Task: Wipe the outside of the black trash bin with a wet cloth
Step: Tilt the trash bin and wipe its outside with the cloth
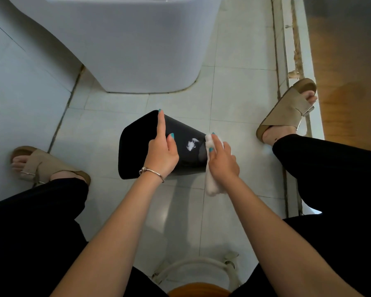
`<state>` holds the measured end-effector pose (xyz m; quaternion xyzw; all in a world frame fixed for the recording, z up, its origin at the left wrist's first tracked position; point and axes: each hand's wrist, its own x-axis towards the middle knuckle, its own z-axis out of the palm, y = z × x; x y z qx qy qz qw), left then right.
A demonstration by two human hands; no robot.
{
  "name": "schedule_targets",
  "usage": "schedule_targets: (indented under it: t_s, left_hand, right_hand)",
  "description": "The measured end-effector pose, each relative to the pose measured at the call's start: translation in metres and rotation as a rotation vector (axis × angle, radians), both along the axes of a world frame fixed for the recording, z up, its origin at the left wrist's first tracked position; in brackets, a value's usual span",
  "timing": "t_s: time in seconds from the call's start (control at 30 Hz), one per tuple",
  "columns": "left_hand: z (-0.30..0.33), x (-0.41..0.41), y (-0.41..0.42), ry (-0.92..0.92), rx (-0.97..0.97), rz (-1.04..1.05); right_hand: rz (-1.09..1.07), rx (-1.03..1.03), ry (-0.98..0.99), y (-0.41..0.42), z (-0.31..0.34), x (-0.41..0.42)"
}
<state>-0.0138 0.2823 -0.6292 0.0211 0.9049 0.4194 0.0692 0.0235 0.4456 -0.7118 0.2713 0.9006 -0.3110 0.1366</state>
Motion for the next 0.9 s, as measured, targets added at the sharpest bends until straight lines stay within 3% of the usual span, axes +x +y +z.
schedule_targets:
  t_s: [0.17, 0.43, 0.9]
  left_hand:
    - [-0.002, -0.009, -0.013, 0.003, -0.006, 0.085]
    - [-0.002, -0.021, -0.038, 0.022, -0.011, 0.176]
    - [-0.008, -0.01, -0.05, 0.016, 0.067, 0.236]
  right_hand:
    - [0.044, -0.031, -0.041, -0.001, 0.007, -0.025]
    - [0.139, -0.022, 0.091, -0.057, 0.026, 0.004]
    - [0.158, 0.013, 0.031, -0.046, 0.031, -0.031]
